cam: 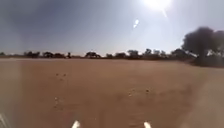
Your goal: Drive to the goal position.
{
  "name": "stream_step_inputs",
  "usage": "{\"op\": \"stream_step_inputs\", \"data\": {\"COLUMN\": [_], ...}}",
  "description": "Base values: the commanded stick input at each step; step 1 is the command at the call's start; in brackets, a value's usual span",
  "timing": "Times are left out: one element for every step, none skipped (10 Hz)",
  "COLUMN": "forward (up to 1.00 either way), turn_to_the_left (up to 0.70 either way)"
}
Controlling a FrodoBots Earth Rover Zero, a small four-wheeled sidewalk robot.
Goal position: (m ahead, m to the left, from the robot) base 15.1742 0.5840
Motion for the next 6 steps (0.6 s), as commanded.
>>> {"op": "stream_step_inputs", "data": {"forward": [0.70,0.70,0.70,0.70,0.70,0.70], "turn_to_the_left": [0.00,0.00,0.00,0.00,0.00,0.00]}}
